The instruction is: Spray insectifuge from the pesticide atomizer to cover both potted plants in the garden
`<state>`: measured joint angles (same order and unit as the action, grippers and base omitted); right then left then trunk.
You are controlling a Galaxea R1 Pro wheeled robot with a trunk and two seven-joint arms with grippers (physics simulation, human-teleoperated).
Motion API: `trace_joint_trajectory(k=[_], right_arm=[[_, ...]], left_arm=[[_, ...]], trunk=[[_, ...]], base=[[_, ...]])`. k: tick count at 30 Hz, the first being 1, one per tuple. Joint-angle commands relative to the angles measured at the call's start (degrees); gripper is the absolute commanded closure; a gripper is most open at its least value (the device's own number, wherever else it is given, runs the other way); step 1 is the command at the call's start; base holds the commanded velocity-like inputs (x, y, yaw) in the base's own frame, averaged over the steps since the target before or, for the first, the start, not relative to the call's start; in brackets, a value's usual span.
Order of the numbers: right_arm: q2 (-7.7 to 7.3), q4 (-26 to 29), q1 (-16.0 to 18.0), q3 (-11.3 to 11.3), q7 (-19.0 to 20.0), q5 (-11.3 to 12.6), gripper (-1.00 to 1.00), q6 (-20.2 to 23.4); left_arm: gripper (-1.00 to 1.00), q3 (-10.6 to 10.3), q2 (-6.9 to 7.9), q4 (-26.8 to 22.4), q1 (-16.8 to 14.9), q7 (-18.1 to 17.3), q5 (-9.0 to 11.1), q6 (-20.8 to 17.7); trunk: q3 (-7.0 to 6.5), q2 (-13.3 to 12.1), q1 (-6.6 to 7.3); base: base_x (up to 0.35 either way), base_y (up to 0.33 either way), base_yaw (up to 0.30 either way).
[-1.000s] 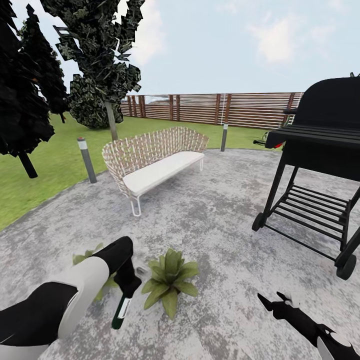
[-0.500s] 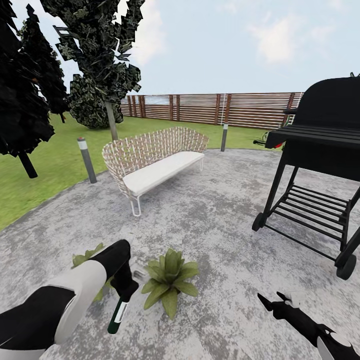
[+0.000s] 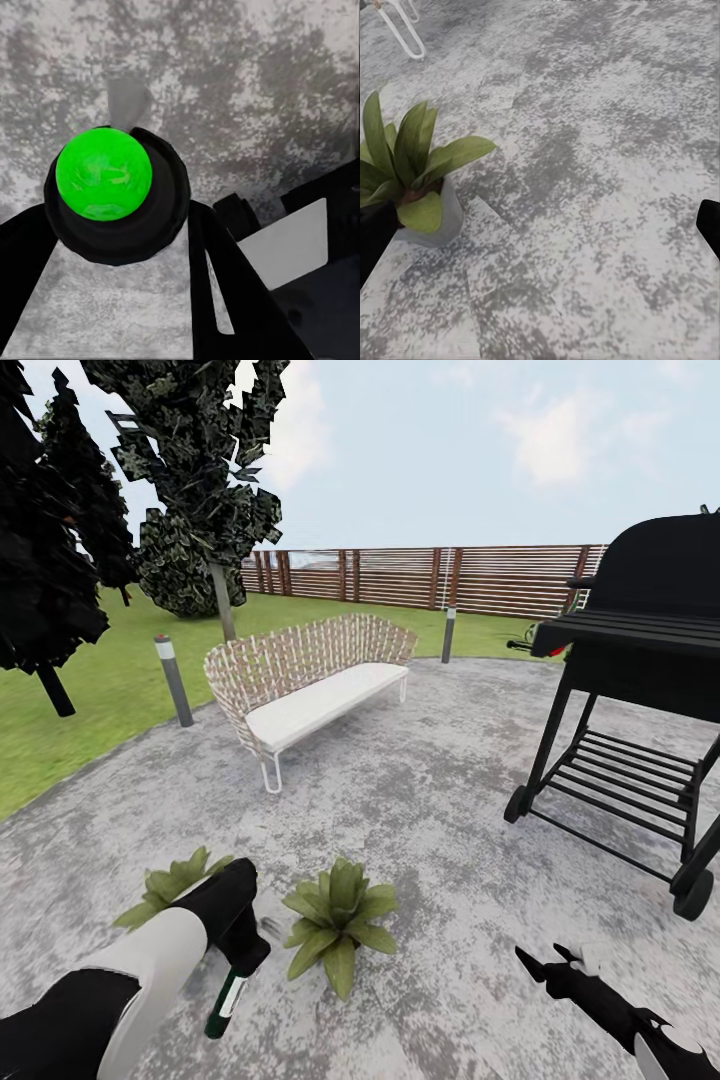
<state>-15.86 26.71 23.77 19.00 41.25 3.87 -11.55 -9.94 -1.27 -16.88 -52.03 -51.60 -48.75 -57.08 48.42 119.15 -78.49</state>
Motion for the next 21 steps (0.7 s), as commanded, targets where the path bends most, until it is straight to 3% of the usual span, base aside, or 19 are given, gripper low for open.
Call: trace_joint_trajectory(k=[1, 11, 19, 21], right_arm=[[-0.02, -0.1, 0.1, 0.2, 0.4, 0.4, -1.0, 0.0], [-0.06, -0.1, 0.1, 0.2, 0.5, 0.4, -1.0, 0.0], [-0.47, -0.1, 0.1, 0.2, 0.5, 0.4, -1.0, 0.0], [-0.48, -0.1, 0.1, 0.2, 0.5, 0.4, -1.0, 0.0]], left_arm=[[1.0, -0.2, -0.03, -1.1, 0.0, -0.6, -0.9, -0.1], [1.0, -0.2, -0.06, -1.0, 0.0, -0.5, -0.9, -0.1], [1.0, -0.3, -0.66, -0.9, 0.1, -0.4, -0.9, -0.1], [1.0, -0.3, -0.67, -1.1, 1.6, -0.4, -1.0, -0.1]], trunk=[[0.06, 0.0, 0.0], [0.06, 0.0, 0.0], [0.06, 0.0, 0.0], [0.06, 0.0, 0.0]], base=[[0.128, 0.0, 0.0], [0.056, 0.0, 0.0], [0.181, 0.0, 0.0], [0.016, 0.0, 0.0]])
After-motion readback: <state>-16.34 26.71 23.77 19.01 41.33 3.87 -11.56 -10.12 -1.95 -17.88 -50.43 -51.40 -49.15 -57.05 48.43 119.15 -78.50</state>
